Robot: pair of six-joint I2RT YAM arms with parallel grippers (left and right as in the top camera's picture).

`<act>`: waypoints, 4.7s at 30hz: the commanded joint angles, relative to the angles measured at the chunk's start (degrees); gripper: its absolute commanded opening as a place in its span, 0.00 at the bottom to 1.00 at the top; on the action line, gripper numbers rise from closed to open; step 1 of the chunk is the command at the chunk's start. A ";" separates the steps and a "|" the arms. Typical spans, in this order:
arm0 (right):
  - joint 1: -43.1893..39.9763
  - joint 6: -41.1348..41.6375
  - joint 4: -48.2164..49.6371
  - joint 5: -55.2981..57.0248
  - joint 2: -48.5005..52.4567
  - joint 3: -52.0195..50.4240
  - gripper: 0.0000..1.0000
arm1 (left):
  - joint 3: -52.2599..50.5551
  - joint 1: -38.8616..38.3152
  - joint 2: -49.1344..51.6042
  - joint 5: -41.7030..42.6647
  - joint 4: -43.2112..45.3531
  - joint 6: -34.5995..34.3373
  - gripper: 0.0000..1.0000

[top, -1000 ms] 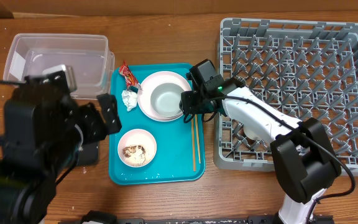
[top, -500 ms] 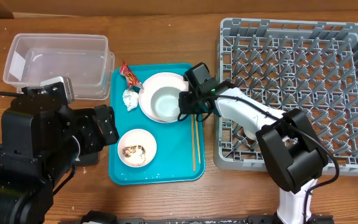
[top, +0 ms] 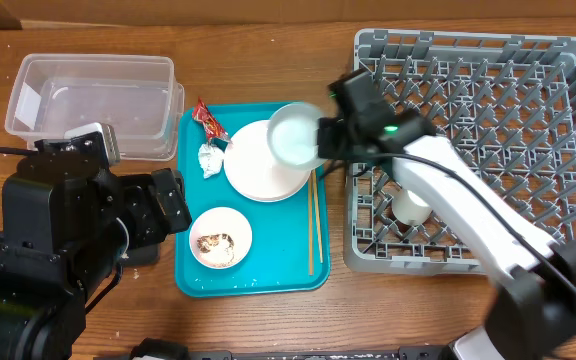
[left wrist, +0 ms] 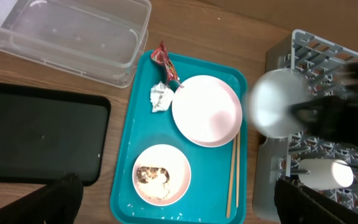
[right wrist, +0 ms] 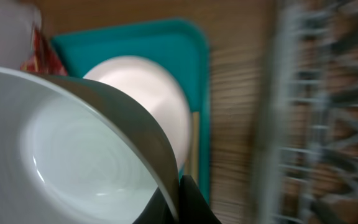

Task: Sort waste into correct bins and load items into the dishwasher
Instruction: 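Carry the white bowl over the gray rack with the right gripper, then set the white bowl into the rack's back corner and release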

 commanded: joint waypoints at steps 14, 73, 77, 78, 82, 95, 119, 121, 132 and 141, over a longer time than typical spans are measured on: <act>-29.46 14.97 -14.69 55.28 -8.13 -1.09 0.04 | 0.79 -0.20 -0.09 -0.92 0.09 -0.37 1.00; -28.35 4.22 -6.64 70.07 11.74 -0.66 0.04 | 0.79 -0.20 1.44 -0.92 0.09 -0.37 1.00; -26.32 4.24 -7.78 70.10 13.94 -0.66 0.04 | 0.79 -0.20 1.44 -0.94 0.07 -0.37 1.00; -25.77 4.22 -7.96 70.12 14.58 -0.66 0.04 | 0.79 -0.20 1.44 -0.92 0.07 -0.37 1.00; -24.00 4.31 -9.03 70.51 15.08 -0.66 0.04 | 0.79 -0.20 1.44 -0.94 0.09 -0.37 1.00; -20.22 4.90 -9.01 75.10 14.80 -0.57 0.04 | 0.79 -0.20 1.55 -0.92 0.07 -0.37 1.00; -24.92 4.70 -10.95 75.67 15.06 -0.66 0.04 | 0.79 -0.20 3.91 -0.94 0.07 -0.37 1.00; -23.91 4.72 -11.47 75.63 15.06 -0.66 0.04 | 0.79 -0.20 4.35 -0.92 0.04 -0.37 1.00; -20.41 9.66 -17.29 74.99 15.04 -0.68 0.04 | 0.79 -0.20 7.13 -0.92 0.07 -0.37 1.00; -13.92 13.99 -21.20 69.85 12.98 -0.59 0.40 | 0.79 -0.20 10.54 -0.92 0.09 -0.37 1.00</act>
